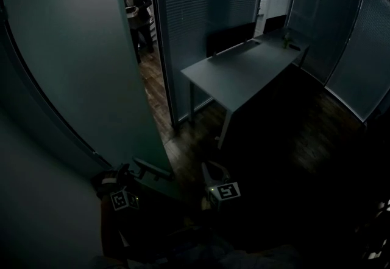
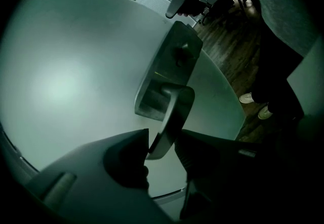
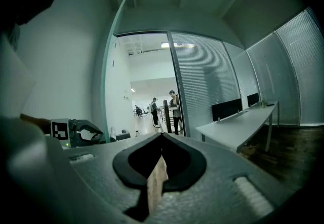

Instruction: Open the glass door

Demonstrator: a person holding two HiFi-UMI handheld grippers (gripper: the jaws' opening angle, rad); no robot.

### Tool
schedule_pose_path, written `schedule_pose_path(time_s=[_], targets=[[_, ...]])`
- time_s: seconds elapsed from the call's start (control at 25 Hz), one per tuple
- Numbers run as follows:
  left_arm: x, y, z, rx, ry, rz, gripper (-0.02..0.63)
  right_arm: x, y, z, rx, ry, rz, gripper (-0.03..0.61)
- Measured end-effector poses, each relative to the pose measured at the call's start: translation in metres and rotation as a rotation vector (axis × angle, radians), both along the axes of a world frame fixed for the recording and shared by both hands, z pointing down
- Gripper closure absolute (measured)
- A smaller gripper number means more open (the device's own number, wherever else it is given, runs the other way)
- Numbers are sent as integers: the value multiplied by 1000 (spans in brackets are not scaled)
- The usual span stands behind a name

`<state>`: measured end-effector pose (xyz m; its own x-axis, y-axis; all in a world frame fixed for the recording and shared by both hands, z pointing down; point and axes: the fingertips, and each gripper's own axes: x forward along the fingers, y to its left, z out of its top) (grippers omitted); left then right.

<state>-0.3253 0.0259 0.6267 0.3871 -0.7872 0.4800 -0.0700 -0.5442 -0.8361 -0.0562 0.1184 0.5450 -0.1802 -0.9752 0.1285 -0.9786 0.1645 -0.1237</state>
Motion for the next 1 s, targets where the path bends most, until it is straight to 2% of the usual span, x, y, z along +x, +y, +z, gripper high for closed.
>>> schedule_pose_path(time_s=[0.36,0.52,0.72,0.84,0.92,1.0], targets=[[-6,9,-2,-9,1,-11,449,-10,1,-4,-1,11,-29,577],[-7,9,-2,8,46,-44,439,-10,1,-1,-2,17,-38,577],[-16,15,-7,-8,206,-142,409,-19,-2,-4,-6,27,-63,577],[-20,25,-10,-46,312,-192,407,-23,-3,-3,-11,28,-74,577],[-20,35,-11,-94,401,-214,427,-25,-3,-1,-15,28,-78,577],[-20,47,-24,-112,529,-224,485,-27,-2,0,-22,26,-82,577]])
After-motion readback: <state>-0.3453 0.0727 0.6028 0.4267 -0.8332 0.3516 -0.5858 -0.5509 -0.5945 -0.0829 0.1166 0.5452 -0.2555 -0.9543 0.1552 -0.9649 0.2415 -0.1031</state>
